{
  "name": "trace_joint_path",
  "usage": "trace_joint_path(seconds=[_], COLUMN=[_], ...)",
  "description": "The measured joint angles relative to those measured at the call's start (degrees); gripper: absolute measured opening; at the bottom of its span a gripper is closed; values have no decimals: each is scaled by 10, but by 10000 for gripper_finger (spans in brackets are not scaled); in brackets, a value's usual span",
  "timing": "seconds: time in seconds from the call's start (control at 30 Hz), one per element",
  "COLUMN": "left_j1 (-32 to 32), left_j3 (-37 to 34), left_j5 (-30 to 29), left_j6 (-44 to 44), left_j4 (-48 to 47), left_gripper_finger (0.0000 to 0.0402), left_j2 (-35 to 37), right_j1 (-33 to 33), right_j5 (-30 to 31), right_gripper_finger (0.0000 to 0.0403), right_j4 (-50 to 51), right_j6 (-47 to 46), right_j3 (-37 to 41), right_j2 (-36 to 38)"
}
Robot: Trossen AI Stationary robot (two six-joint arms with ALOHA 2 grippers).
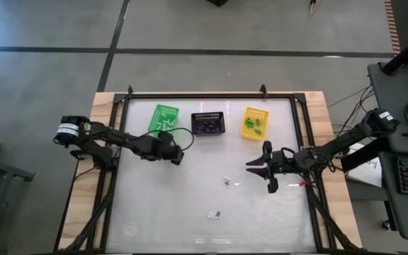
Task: Sort Halloween decoration
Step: Put the purple witch hat toy into the black basket
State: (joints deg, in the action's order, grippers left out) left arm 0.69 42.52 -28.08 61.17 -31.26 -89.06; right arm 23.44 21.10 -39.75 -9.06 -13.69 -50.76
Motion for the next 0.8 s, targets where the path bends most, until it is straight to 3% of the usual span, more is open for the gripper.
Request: trace_joint_path(seconds=[0.43,0.8], left_j1=[0,0], left_j3=[-8,-10], left_j5=[-41,-44], left_j6=[0,7], left_j4=[51,62], left_gripper_finger=[186,151], left_j2=[-8,-51], right_j1=[0,0], right_j5=[0,1], right_gripper_finger=[84,84], right_j4=[0,0], right_j6=[0,0], right_j3=[0,0], right_j2=[0,0])
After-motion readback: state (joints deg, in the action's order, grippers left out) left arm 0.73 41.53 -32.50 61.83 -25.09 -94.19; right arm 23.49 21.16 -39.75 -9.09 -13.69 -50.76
